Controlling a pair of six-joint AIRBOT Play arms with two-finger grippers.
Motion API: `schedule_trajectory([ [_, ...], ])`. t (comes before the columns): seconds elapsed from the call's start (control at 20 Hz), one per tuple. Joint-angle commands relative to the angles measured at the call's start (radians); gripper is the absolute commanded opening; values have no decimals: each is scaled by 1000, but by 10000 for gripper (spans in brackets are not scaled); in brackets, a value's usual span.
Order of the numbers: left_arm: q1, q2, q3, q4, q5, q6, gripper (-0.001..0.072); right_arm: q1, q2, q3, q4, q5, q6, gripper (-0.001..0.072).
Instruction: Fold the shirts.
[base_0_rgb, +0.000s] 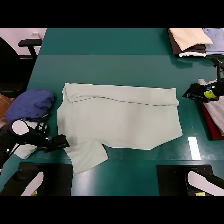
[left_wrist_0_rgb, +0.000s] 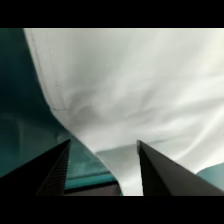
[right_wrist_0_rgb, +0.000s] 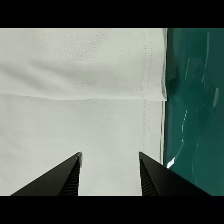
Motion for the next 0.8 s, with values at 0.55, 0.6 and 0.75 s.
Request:
schedule_trajectory([
  [0.55,-3,12,-36,-300,87,85,26,-100,57,-77,-18,161,-22,416],
  [0.6,-3,12,-15,-300,76,88,26,-135,93,-146,-21,169,-22,419],
  [0.75,-2,12,56,-299,84,110,26,-225,195,-397,-2,200,-21,623],
])
